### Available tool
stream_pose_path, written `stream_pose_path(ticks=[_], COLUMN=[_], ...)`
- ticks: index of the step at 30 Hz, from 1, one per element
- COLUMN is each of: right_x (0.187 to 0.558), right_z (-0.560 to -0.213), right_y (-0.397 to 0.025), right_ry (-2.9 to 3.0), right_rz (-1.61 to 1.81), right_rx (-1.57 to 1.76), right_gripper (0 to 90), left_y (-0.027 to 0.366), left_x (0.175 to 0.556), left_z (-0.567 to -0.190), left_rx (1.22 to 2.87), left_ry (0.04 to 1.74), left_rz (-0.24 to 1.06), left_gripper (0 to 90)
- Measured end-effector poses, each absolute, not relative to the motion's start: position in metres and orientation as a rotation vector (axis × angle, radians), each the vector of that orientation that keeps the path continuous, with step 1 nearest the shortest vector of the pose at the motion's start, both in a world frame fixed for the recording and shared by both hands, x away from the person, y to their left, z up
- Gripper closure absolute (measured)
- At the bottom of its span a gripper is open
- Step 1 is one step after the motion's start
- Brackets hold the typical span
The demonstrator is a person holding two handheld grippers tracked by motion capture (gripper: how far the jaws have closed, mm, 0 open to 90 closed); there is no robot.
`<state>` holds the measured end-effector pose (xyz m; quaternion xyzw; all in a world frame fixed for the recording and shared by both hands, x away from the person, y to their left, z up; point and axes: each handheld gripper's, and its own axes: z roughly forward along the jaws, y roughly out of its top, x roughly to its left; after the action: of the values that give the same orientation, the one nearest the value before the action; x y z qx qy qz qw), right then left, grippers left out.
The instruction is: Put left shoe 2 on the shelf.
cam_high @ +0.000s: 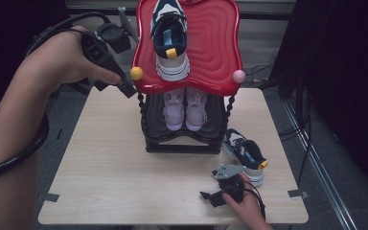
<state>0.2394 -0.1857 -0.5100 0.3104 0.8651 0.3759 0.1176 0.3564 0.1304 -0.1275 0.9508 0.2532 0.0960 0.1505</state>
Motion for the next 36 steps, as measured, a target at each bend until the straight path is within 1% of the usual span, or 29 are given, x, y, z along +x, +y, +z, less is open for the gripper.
stream_pose_path(ticks=[22, 36], right_x=[0.239, 0.239], right_z=[-0.510, -0.510], right_y=[-0.186, -0.186], right_ry=[2.535, 2.534], right_rz=[1.100, 1.097], right_rx=[0.908, 0.909], right_gripper=[12.2, 12.2], left_y=[0.153, 0.164], left_x=[0.344, 0.336], left_z=[-0.179, -0.215], left_rx=[2.765, 2.786], left_ry=[0.765, 0.786], left_rz=[0.173, 0.146], left_gripper=[25.6, 25.9])
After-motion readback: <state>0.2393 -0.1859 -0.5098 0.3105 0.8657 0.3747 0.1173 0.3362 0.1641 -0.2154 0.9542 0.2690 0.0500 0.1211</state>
